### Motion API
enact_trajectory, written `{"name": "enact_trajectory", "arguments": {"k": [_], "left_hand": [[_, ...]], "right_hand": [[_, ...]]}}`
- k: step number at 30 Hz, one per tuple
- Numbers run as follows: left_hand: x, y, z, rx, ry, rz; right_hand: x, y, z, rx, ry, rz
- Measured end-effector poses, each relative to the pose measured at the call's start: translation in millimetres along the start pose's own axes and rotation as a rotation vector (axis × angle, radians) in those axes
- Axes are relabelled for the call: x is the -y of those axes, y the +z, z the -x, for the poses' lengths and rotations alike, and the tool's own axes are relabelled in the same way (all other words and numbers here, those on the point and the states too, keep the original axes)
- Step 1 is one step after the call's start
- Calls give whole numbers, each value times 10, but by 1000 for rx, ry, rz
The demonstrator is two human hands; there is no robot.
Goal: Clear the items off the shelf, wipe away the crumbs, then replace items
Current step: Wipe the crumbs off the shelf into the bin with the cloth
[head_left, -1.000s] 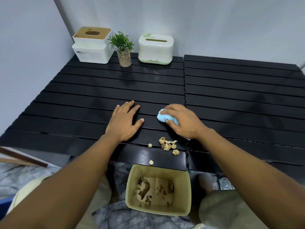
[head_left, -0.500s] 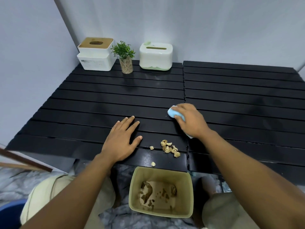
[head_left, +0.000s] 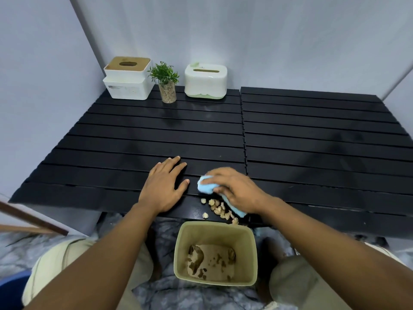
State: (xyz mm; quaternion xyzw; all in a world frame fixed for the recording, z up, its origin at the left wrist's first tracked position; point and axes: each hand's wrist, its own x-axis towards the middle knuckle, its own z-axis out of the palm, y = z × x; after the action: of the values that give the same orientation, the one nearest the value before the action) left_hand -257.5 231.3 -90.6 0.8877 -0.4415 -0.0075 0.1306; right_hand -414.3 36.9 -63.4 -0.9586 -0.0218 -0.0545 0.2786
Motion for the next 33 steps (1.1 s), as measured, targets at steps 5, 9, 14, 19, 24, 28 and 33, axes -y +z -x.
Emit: {"name": "enact_trajectory", "arguments": {"k": [5,9,14,19,24,28,33], "left_hand": [[-4,-5,-1,-1,5,-9],[3,4,-11,1,0,-12],[8,12,-21,-14,-4,-6],[4,15,-14,-14,-6,-4],[-6,1,-12,-11,-6,-6],[-15,-6,-2,-4,-8,-3],[-15,-19,-4,-5,-8,2]], "right_hand": [[-376,-254,-161,-250,297,145],[-363,-97,-164,-170,289,223],[-53,63,-82,-36,78,162],[128,156,99,44,-13,93],[306,228,230,83,-78,87],[378,199,338,134,-151,112],[277,-74,407,-163,104,-87]]}}
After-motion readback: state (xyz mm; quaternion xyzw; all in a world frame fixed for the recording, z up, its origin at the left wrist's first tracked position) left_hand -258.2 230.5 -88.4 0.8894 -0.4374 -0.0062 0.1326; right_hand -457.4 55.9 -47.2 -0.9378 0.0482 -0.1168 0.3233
